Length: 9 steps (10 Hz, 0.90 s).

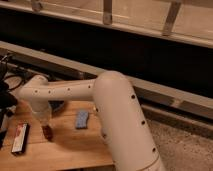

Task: Place the pepper on the white sponge

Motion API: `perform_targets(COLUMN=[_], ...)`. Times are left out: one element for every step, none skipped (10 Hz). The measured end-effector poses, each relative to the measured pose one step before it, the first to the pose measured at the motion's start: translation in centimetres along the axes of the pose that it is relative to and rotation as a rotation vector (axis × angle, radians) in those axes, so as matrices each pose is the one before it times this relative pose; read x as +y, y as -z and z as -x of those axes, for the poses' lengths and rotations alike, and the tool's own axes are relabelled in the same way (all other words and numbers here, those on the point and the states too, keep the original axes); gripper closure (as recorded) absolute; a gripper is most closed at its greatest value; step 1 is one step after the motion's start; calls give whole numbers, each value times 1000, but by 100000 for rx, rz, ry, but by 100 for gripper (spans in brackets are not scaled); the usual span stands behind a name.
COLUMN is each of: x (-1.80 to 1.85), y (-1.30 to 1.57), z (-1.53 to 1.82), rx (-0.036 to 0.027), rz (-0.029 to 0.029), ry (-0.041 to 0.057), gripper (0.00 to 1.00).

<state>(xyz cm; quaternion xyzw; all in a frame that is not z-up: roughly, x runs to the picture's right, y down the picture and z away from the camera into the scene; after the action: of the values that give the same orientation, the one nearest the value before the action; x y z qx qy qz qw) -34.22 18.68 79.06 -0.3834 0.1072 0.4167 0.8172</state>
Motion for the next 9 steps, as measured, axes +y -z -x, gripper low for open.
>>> perform_targets(x=[808, 573, 122, 133, 126, 252, -61, -92, -21], y=[335, 753, 353, -150, -297, -420, -417, -429, -602], z=[115, 72, -120, -130, -48, 38, -38, -49, -38], rx=[-539, -388, 323, 395, 295, 340, 587, 697, 1027], rz=[-548, 369, 275, 320, 191, 680, 571, 565, 747], ry=[1499, 436, 14, 559, 441, 524, -89, -142, -17], gripper=[51, 40, 30, 22, 20, 20, 20, 20, 20])
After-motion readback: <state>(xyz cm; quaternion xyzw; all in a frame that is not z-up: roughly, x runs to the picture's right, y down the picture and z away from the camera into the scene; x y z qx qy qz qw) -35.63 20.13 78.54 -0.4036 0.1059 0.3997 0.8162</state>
